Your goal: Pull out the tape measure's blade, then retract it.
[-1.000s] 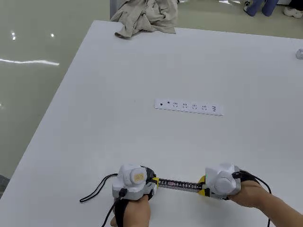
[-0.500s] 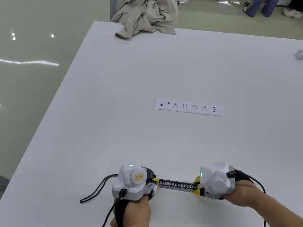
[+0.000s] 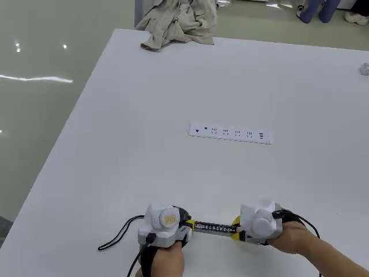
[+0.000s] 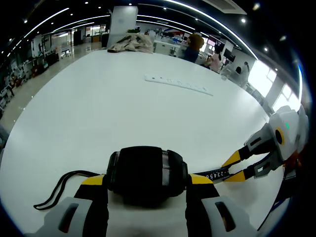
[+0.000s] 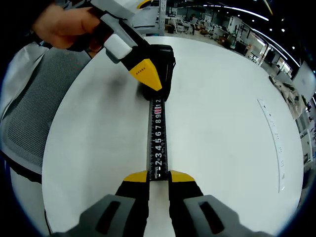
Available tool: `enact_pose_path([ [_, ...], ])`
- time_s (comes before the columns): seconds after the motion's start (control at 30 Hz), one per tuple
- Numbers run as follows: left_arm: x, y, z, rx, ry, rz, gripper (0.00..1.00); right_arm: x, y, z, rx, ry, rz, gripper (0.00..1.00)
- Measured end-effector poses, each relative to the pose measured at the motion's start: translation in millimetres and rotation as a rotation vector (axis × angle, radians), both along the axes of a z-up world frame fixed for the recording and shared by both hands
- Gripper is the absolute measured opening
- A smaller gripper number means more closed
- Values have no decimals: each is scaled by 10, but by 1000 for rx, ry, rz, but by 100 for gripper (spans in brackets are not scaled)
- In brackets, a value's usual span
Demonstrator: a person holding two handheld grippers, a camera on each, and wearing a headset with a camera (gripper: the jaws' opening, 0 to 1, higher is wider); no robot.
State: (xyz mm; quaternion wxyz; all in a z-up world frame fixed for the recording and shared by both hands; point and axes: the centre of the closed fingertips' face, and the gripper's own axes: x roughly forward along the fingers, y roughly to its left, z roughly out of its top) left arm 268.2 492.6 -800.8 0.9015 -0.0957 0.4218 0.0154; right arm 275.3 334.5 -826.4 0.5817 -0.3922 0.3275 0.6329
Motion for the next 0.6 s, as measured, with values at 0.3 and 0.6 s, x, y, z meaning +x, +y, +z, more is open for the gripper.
enact_pose_path([
  [0.3, 1, 1, -8, -1, 2, -1, 61, -19, 90, 5, 12, 1, 2, 14],
  [0.6, -3, -4, -8, 1, 9, -3, 61, -40, 194, 11, 29, -14, 3, 14],
])
